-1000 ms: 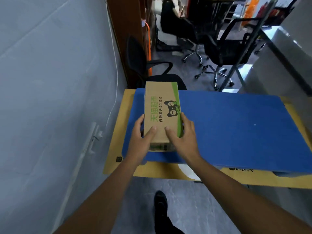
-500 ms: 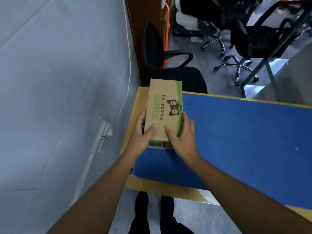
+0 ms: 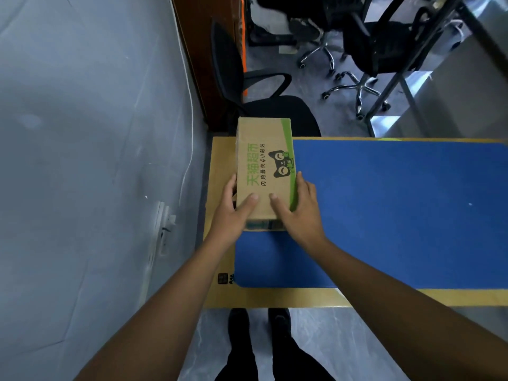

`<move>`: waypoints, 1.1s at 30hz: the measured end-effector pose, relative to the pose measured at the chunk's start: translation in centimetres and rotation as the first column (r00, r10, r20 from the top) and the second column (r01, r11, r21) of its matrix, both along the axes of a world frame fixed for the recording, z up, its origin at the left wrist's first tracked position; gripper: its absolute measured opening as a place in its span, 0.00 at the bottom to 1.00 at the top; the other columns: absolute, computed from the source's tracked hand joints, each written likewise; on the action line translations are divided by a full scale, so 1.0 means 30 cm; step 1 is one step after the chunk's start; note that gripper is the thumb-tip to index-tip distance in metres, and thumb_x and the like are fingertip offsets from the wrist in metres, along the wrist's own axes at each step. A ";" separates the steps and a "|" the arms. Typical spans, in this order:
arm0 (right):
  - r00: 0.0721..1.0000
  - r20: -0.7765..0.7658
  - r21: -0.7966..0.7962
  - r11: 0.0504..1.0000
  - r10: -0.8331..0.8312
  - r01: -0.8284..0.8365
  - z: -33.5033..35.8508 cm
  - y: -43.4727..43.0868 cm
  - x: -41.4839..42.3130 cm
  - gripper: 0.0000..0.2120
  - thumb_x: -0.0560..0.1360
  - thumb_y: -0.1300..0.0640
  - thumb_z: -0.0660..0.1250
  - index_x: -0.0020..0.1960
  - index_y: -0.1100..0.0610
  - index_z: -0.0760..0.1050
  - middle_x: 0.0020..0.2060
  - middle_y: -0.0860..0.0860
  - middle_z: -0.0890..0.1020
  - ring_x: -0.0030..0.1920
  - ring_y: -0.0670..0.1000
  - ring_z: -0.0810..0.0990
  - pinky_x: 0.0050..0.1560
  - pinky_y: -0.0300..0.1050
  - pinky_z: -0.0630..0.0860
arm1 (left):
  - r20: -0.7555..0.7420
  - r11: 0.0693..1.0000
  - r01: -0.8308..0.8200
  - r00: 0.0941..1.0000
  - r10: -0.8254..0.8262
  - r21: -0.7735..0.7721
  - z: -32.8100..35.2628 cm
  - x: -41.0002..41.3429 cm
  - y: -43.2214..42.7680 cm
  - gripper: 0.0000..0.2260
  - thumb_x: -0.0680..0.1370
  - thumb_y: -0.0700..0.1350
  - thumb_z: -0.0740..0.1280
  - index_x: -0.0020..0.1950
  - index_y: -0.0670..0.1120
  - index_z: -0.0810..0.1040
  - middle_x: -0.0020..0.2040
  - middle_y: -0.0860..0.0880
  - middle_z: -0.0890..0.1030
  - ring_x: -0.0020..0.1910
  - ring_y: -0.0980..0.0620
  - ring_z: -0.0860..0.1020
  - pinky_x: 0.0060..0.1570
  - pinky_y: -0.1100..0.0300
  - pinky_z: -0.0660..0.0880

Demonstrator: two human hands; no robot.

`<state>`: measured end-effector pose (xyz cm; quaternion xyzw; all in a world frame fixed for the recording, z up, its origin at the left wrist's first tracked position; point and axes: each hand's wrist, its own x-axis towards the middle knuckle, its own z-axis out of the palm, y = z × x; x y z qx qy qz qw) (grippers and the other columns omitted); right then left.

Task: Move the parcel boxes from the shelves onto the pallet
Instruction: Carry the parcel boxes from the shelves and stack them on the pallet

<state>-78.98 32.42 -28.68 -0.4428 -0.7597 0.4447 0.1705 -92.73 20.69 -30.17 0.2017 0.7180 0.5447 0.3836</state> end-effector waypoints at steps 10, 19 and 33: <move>0.998 -0.005 -0.055 0.997 -0.060 0.060 0.050 -0.014 0.113 0.38 0.84 0.37 0.59 0.86 0.53 0.51 0.81 0.50 0.62 0.81 0.51 0.62 0.80 0.53 0.61 | -0.226 0.994 -0.107 0.968 0.109 0.022 0.103 -0.008 -0.024 0.37 0.78 0.66 0.69 0.83 0.61 0.58 0.82 0.53 0.64 0.77 0.53 0.66 0.71 0.49 0.72; 0.958 0.039 0.125 0.953 -0.283 0.277 0.143 0.000 0.494 0.34 0.84 0.38 0.59 0.84 0.55 0.59 0.79 0.53 0.66 0.80 0.53 0.64 0.78 0.47 0.60 | -0.542 0.956 0.277 0.820 -0.182 0.099 0.292 0.277 0.116 0.30 0.80 0.64 0.66 0.81 0.58 0.65 0.80 0.56 0.65 0.80 0.57 0.60 0.77 0.57 0.60; 0.560 0.198 0.367 0.591 -0.804 0.718 0.350 -0.363 1.857 0.32 0.85 0.37 0.57 0.83 0.53 0.63 0.82 0.54 0.65 0.81 0.56 0.61 0.79 0.63 0.59 | -0.551 0.414 0.909 0.319 -0.771 -0.052 0.303 1.591 0.252 0.34 0.79 0.67 0.65 0.82 0.60 0.61 0.83 0.56 0.61 0.81 0.55 0.58 0.77 0.53 0.60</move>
